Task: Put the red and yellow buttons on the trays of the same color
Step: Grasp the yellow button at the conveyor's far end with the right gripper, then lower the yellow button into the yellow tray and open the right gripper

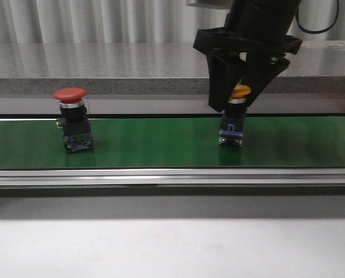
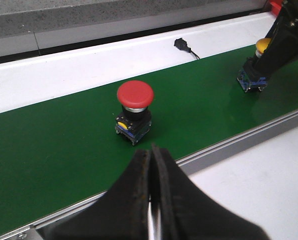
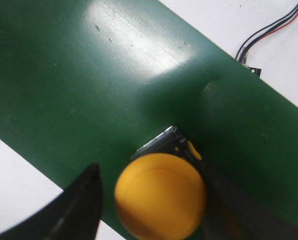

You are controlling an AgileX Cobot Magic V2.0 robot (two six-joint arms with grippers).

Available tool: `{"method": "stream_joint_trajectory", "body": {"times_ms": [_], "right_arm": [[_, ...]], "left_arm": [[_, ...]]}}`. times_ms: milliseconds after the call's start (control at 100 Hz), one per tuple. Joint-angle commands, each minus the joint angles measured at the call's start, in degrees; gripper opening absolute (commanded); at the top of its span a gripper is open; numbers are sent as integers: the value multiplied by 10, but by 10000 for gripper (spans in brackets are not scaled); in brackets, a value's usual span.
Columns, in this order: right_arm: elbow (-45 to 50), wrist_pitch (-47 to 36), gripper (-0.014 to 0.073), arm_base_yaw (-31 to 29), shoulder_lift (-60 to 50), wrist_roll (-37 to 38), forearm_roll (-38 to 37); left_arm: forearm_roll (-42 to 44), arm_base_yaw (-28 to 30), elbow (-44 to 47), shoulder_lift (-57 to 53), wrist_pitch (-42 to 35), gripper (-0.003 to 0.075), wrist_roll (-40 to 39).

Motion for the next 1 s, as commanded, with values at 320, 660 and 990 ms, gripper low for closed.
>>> {"method": "stream_joint_trajectory", "body": {"times_ms": [320,660,990], "right_arm": [[-3,2,164,-7,-69,41,0],[113,-17,164,-111,-211,118,0],[209,-49,164,-315,-329,168,-3]], "left_arm": [[-9,-5,-15,-2,-36,-20,-6],[-9,-5,-15,-2,-36,-20,-6],[-9,-5,-15,-2,-36,-20,-6]]}}
